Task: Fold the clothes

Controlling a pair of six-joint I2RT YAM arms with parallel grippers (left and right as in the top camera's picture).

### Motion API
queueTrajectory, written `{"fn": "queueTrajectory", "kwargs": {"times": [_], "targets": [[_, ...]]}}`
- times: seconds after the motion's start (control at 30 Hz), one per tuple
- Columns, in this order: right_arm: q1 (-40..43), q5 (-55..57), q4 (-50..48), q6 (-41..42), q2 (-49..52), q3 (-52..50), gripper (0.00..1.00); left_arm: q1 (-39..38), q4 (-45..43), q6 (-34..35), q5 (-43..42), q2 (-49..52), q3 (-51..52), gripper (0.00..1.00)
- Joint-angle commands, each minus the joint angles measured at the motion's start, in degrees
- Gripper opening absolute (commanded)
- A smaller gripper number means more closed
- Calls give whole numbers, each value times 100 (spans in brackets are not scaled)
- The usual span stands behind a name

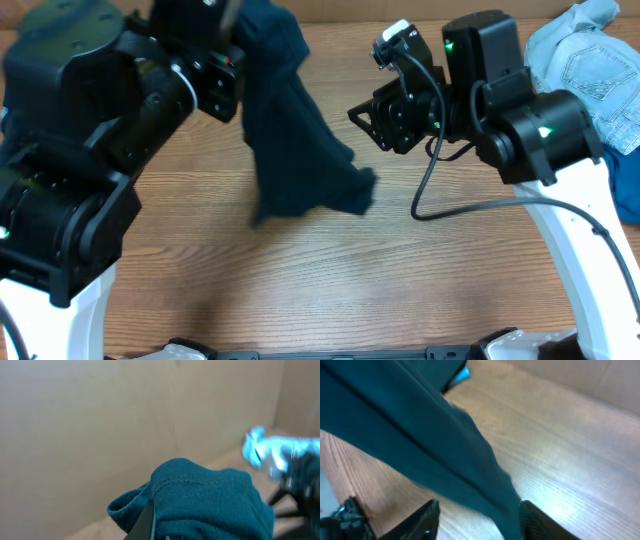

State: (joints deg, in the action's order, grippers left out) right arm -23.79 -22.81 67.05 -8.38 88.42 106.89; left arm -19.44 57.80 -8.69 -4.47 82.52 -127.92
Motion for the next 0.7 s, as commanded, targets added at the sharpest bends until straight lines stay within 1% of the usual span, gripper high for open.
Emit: {"fn": "queueTrajectory", "kwargs": {"times": [0.0,0.17,0.27,0.37,0.5,0.53,0.6,0.63,0.67], "targets": [[-63,-225,37,267,109,61,59,35,-398,470,601,-101,-214,4],[-66,-433,13,267,114,-2,65,35,-973,767,955,-87,-214,4],[-94,-691,-50,267,114,-2,66,31,-1366,905,1115,-83,-214,4],[-234,-702,-120,267,114,-2,66,26,-1631,1095,1244,-48,-214,4],[-662,-656,-354,291,166,-2,66,22,-1974,1373,1388,66,-214,4],[-778,-494,-411,448,188,-2,66,24,-2057,1394,1456,94,-214,4],[-1019,216,-514,968,254,-2,66,22,-2240,1475,1631,149,-214,4],[-1093,457,-533,1088,278,-2,67,22,-2345,1475,1692,177,-214,4],[-1222,785,-588,1270,304,-2,71,22,-2463,1473,1722,188,-214,4]]}}
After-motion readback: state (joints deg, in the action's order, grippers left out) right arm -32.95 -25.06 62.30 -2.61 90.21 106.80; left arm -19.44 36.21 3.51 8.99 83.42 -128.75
